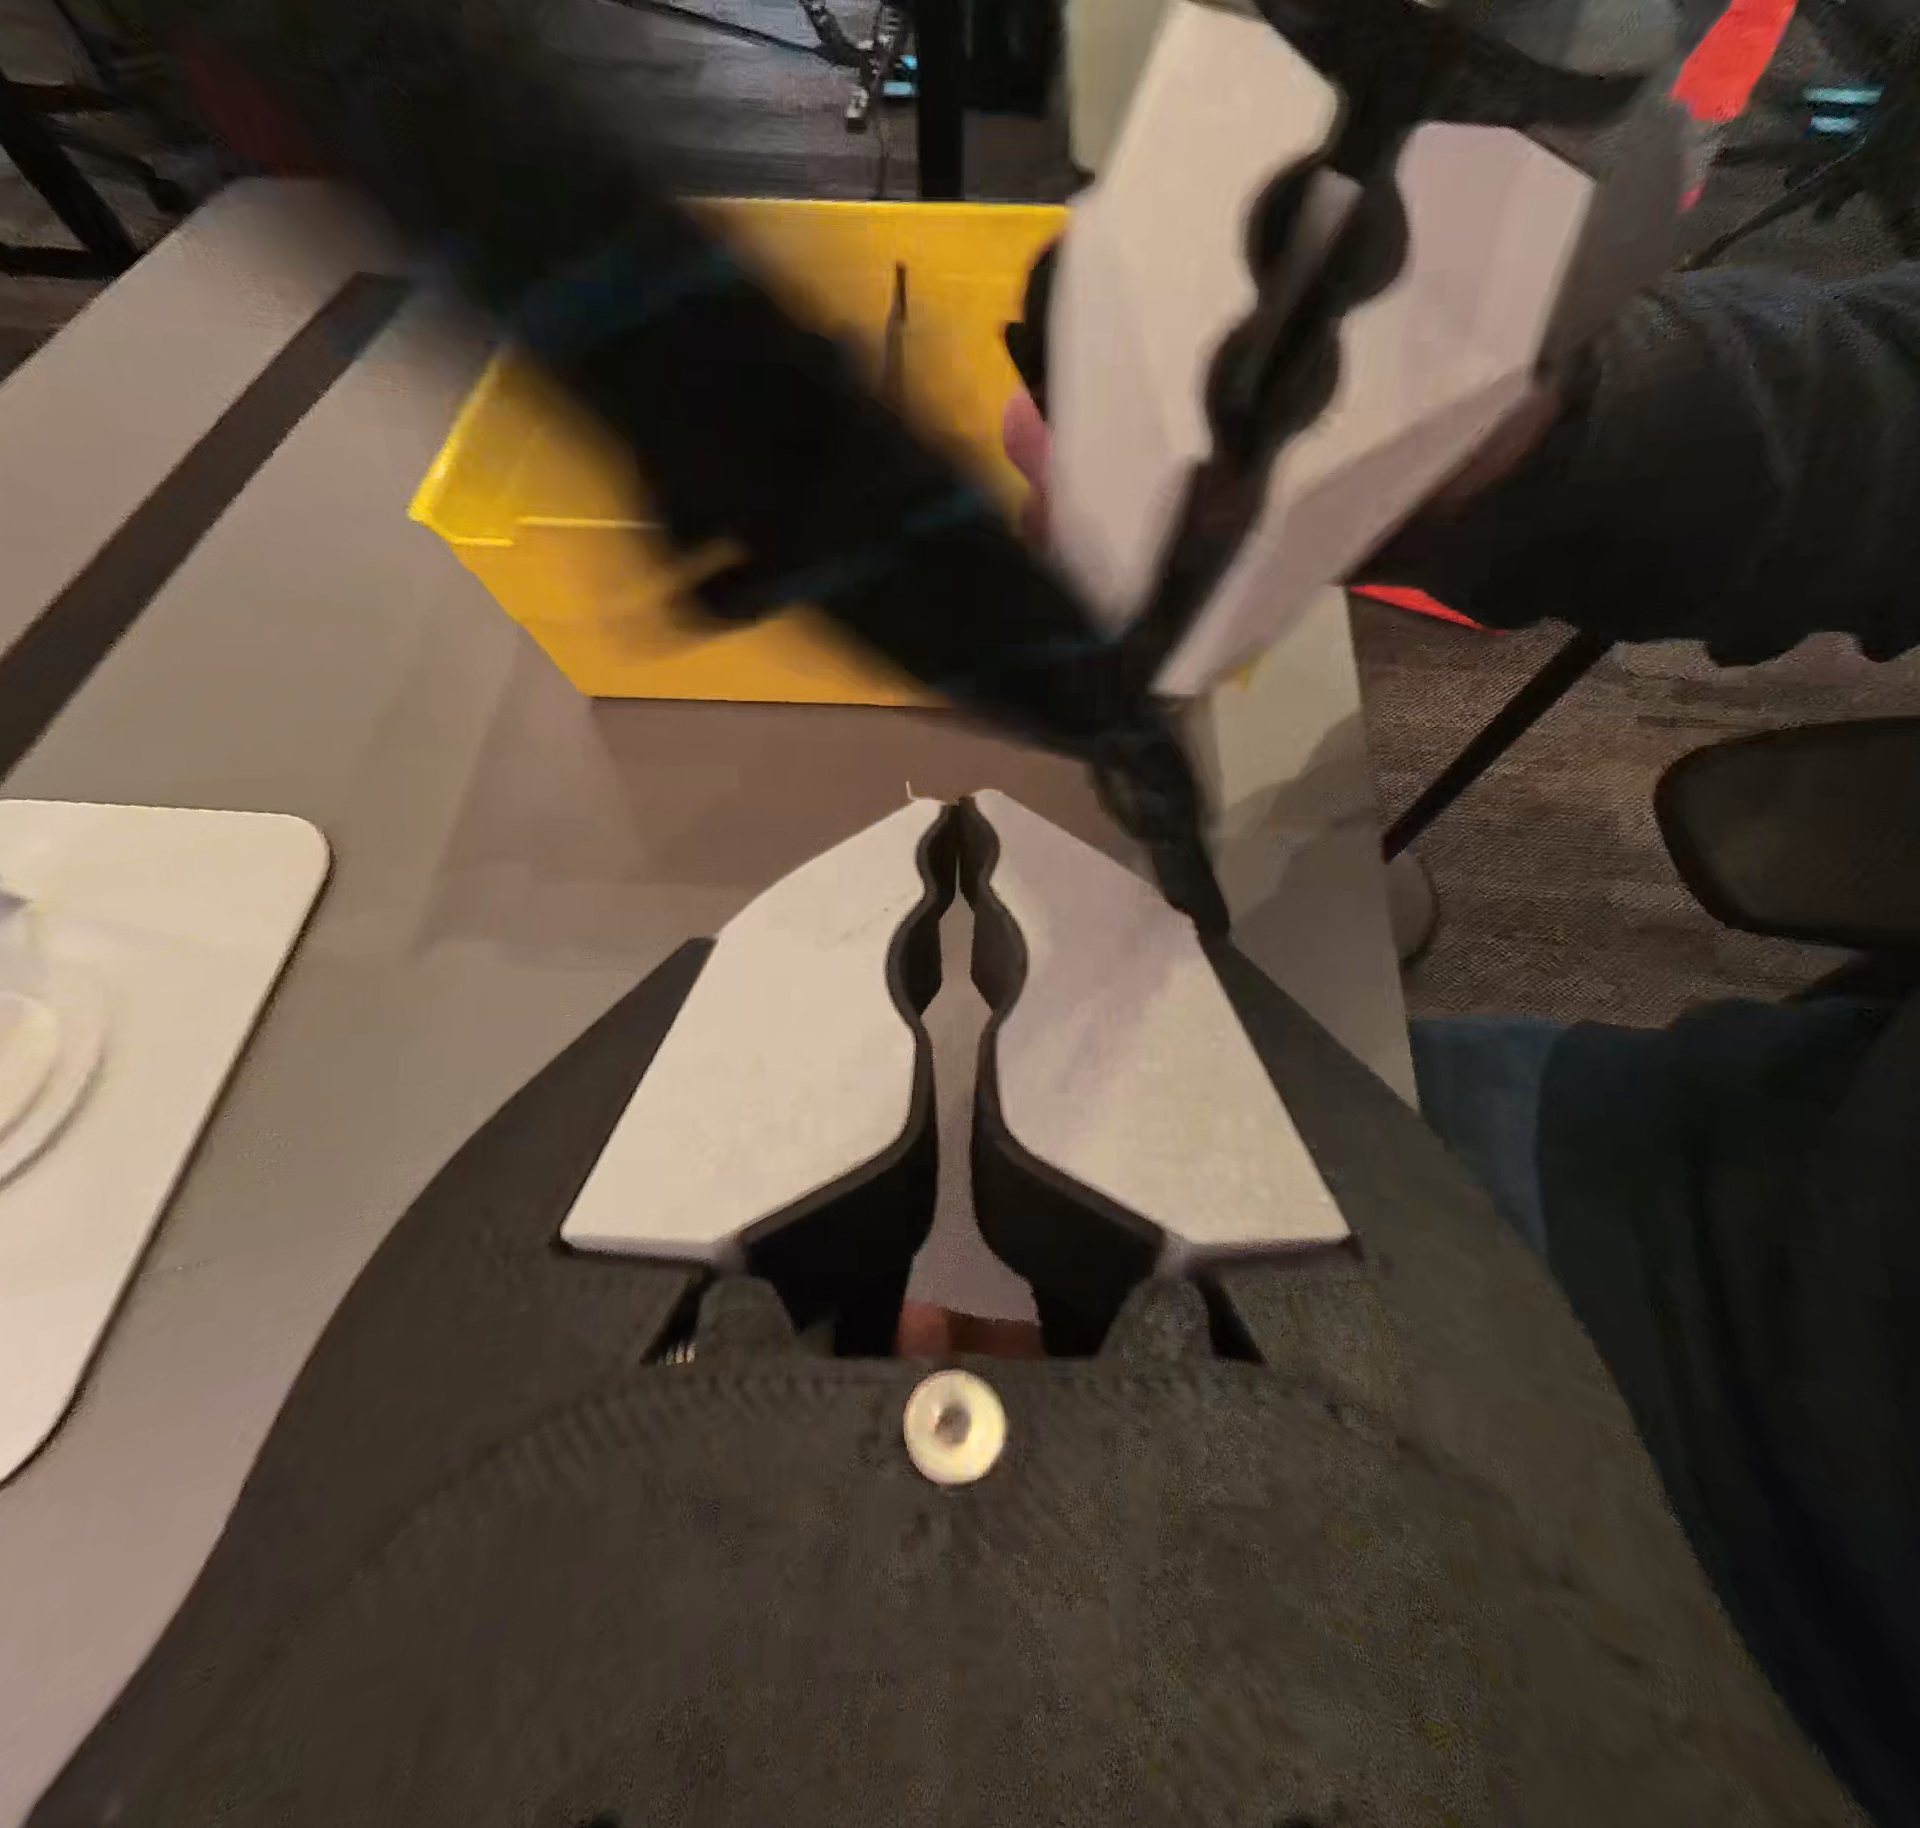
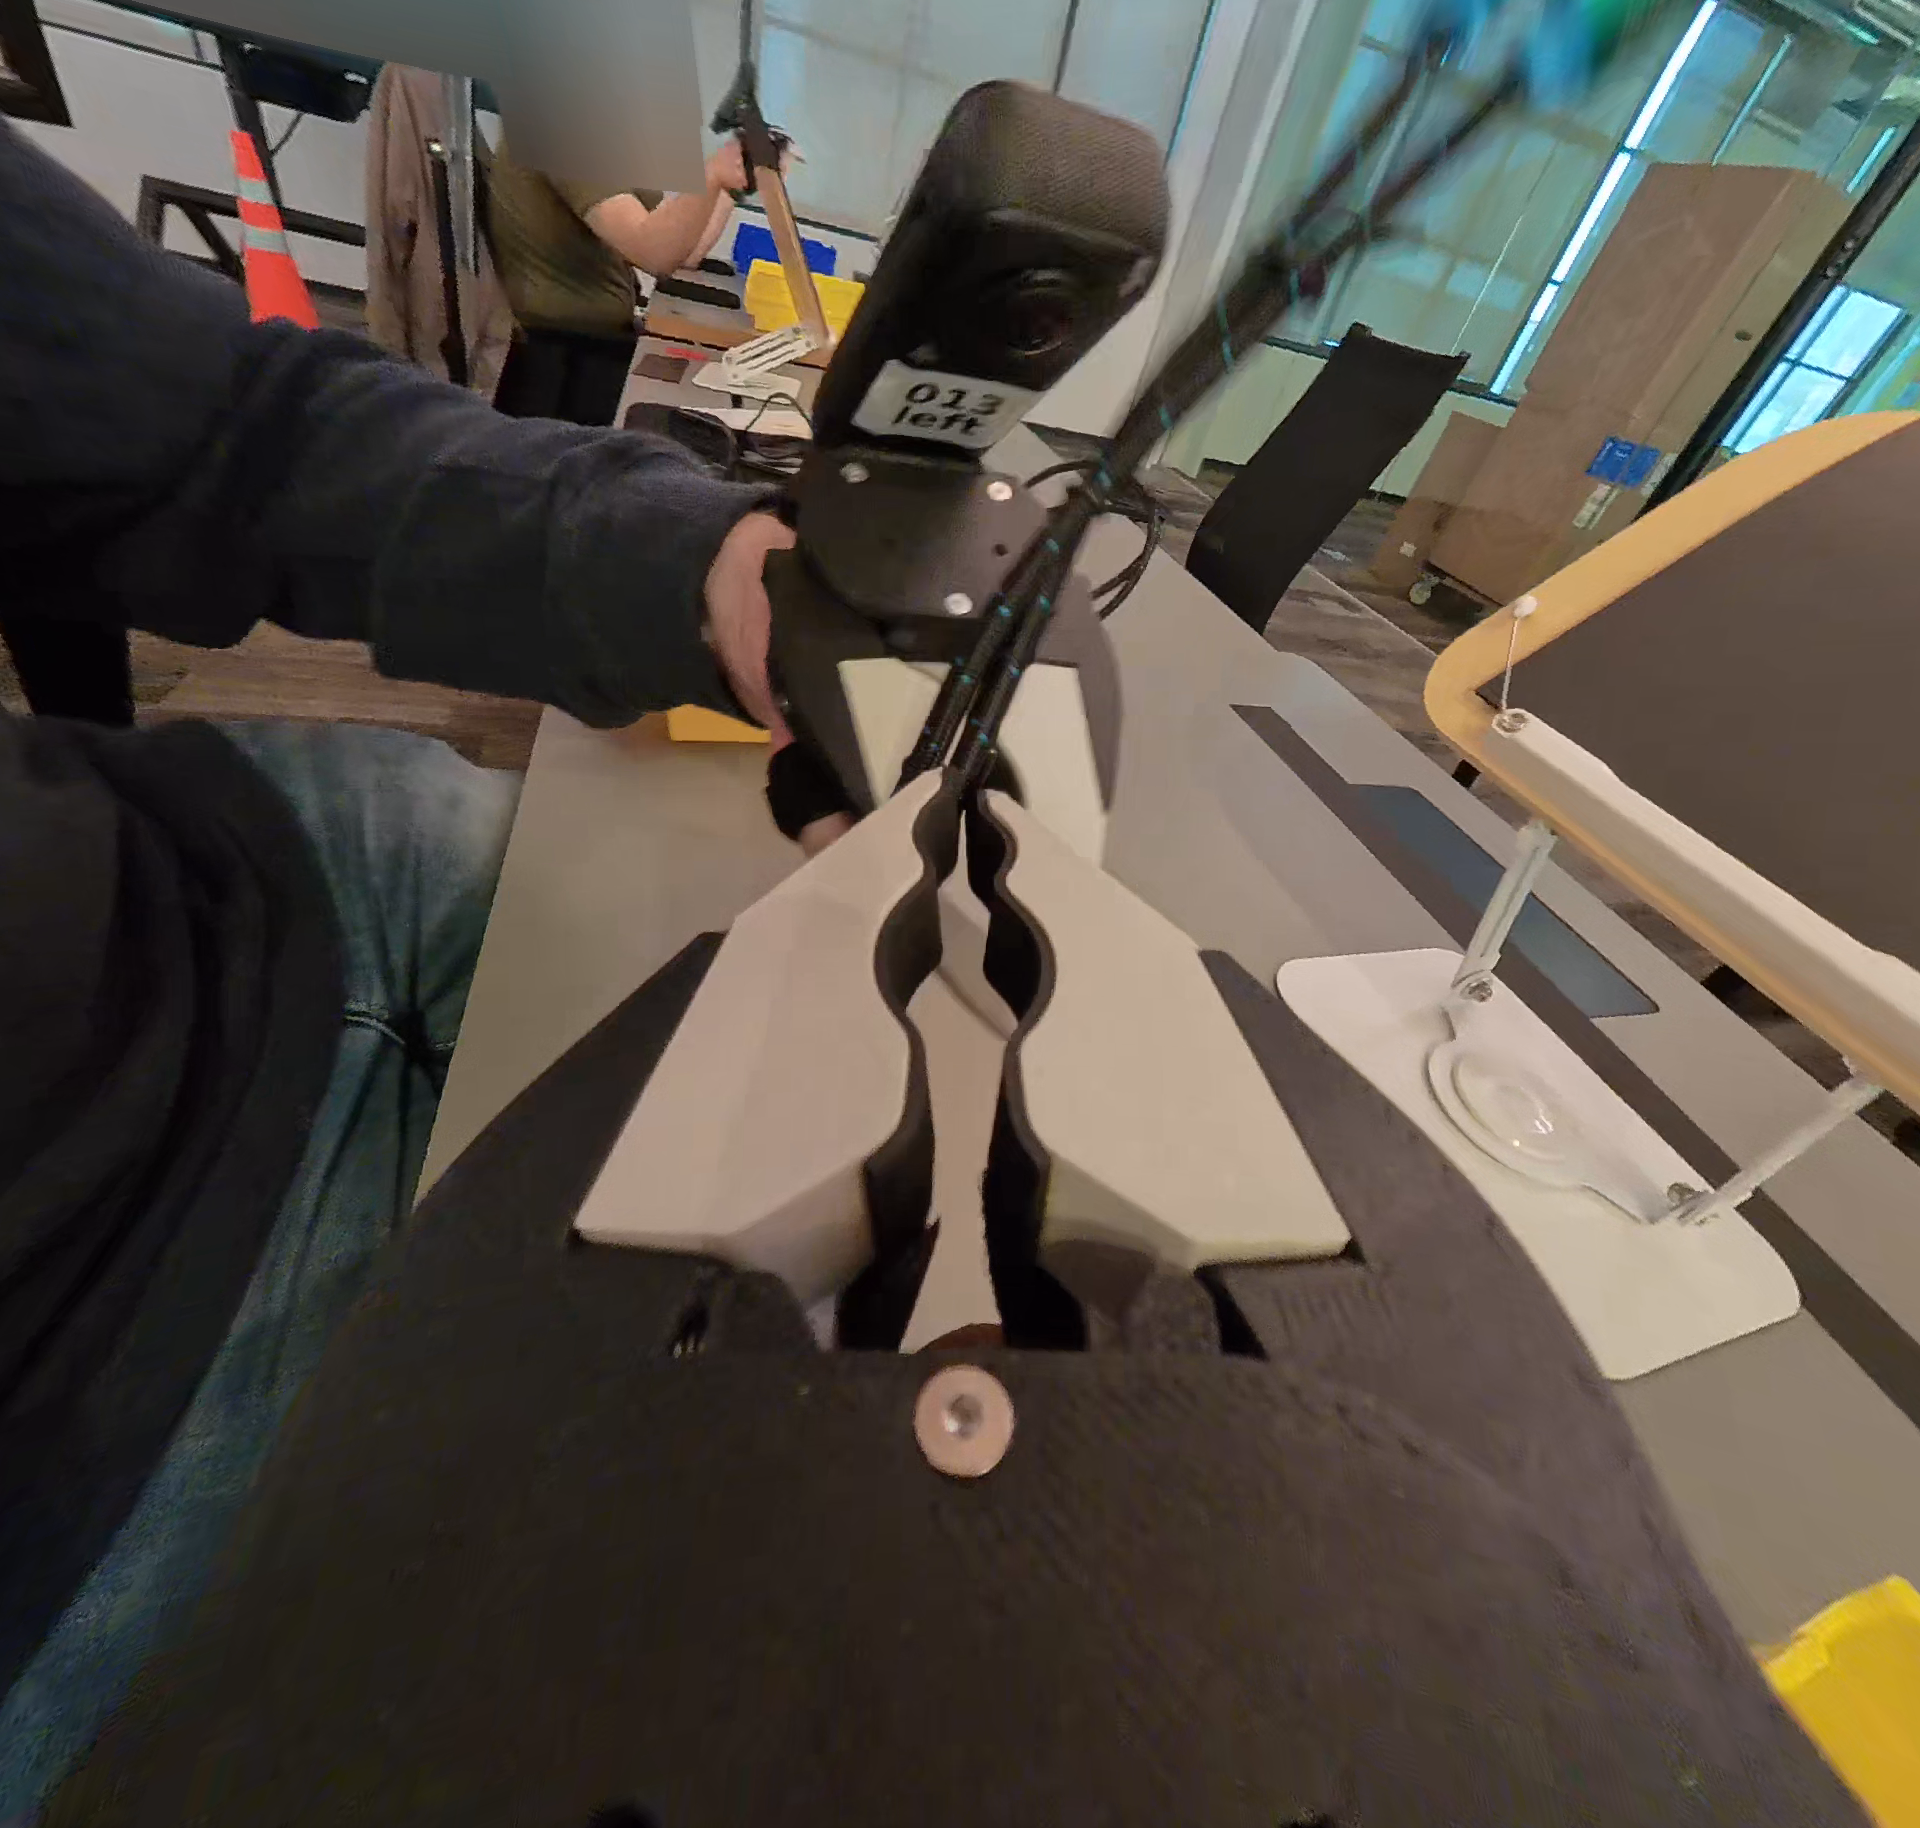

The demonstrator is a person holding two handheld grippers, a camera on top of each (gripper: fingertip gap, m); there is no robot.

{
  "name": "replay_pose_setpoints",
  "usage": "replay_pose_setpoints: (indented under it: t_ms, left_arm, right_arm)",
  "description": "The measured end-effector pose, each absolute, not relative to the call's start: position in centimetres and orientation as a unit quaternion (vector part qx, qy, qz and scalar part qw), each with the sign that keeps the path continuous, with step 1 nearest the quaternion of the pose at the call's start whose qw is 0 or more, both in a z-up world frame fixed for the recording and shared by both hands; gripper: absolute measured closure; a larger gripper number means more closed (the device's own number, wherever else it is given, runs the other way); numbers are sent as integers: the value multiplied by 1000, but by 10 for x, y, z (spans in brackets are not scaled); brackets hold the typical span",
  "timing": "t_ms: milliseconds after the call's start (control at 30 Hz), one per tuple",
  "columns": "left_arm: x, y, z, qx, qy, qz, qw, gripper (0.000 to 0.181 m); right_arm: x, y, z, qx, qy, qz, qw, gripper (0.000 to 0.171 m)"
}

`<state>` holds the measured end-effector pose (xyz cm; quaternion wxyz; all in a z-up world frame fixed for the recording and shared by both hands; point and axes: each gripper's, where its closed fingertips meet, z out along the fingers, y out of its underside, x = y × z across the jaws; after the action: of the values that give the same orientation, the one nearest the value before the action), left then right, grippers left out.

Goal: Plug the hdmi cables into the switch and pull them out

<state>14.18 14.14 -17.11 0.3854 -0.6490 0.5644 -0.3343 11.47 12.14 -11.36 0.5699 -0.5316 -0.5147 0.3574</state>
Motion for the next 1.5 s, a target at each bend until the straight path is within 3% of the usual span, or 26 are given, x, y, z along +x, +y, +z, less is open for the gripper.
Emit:
replay_pose_setpoints:
  t_ms: [167,300,533,667,767,900,1133,1233,1500]
  left_arm:
    - [148,121,-176,-635,552,-346,415,163]
    - [145,128,-164,-638,494,-315,499,145]
    - [116,145,-156,-584,452,-47,673,122]
    - [104,148,-133,-549,408,41,729,104]
    - [116,138,-128,-503,448,70,736,111]
    - [125,128,-130,-502,485,22,716,152]
    - [121,111,-117,-492,521,-165,678,157]
    - [113,102,-106,-484,519,-253,657,169]
    - [103,113,-100,-577,407,-458,540,175]
  right_arm:
    - [116,127,-119,-548,-500,366,562,171]
    - [116,130,-121,-566,-478,381,554,171]
    - [116,136,-118,-593,-410,432,542,171]
    - [111,136,-123,-603,-401,428,540,171]
    - [106,134,-130,-612,-408,419,532,171]
    - [106,133,-127,-608,-410,416,537,171]
    - [103,119,-115,-572,-408,473,532,171]
    - [100,110,-109,-551,-376,545,507,171]
    - [93,116,-109,-553,-384,509,535,171]
